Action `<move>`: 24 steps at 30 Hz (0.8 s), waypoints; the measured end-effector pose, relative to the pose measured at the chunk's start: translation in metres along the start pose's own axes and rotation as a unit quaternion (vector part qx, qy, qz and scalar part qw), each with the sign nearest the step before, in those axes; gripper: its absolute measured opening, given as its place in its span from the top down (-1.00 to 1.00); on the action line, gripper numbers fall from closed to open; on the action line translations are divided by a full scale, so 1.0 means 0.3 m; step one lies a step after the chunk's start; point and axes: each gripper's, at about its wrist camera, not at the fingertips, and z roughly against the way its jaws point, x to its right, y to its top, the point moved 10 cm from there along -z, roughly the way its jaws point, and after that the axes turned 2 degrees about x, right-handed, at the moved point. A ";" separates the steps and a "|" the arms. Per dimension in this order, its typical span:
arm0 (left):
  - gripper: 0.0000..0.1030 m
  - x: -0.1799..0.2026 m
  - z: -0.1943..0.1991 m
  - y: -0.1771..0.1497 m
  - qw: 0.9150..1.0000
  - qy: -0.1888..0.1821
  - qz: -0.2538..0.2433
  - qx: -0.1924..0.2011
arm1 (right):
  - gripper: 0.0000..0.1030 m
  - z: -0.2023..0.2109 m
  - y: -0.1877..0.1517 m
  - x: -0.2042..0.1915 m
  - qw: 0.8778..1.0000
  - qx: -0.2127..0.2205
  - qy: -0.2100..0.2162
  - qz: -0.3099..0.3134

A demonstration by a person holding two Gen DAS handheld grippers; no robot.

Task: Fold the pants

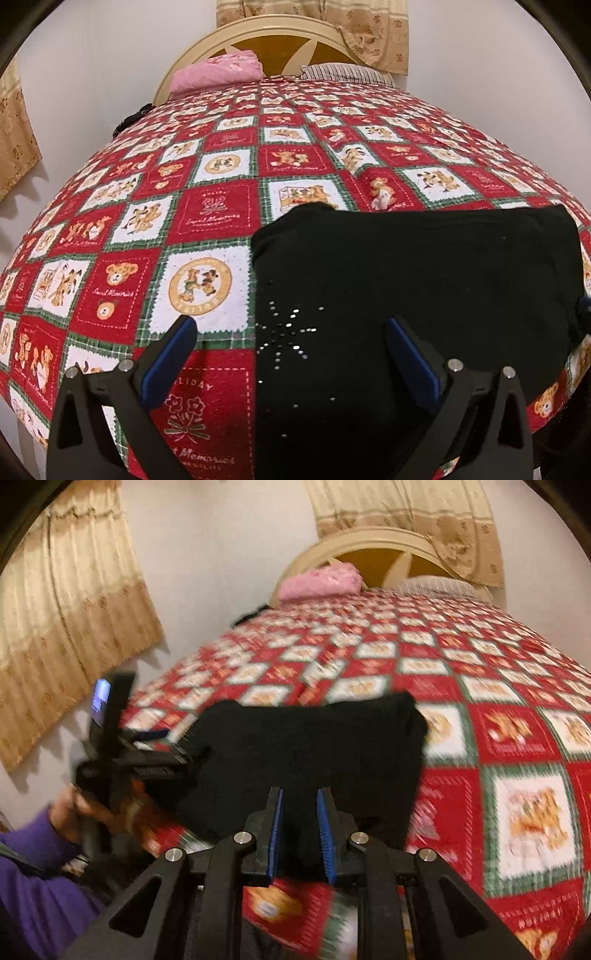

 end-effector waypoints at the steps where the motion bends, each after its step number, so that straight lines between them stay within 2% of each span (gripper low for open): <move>1: -1.00 -0.003 -0.004 -0.003 1.000 -0.003 0.004 -0.003 | 0.66 0.006 -0.017 0.018 1.000 -0.002 0.000 -0.008; 6: -1.00 -0.037 -0.004 -0.021 0.999 -0.024 0.020 -0.021 | 0.78 0.073 -0.084 0.106 0.995 0.017 0.044 -0.093; 10: -1.00 -0.130 0.036 -0.029 0.998 -0.019 0.051 -0.030 | 0.78 0.087 -0.070 0.066 0.999 0.009 0.018 -0.049; 15: -1.00 -0.189 0.069 0.062 0.999 0.010 0.051 0.006 | 0.74 0.140 0.060 0.020 0.997 0.056 0.032 -0.036; 18: -1.00 -0.174 0.049 0.133 0.999 0.012 0.038 0.020 | 0.74 0.101 0.138 0.033 0.997 0.068 0.015 -0.032; 20: -1.00 -0.169 0.006 0.167 0.999 0.029 0.019 0.022 | 0.73 0.042 0.181 0.053 0.997 0.065 0.019 -0.043; 22: -1.00 -0.174 -0.055 0.173 0.999 0.047 0.009 0.002 | 0.73 -0.026 0.199 0.078 0.998 0.049 0.016 -0.048; 24: -1.00 -0.170 -0.115 0.161 0.999 0.037 0.011 -0.021 | 0.74 -0.100 0.191 0.113 0.998 0.022 0.012 -0.055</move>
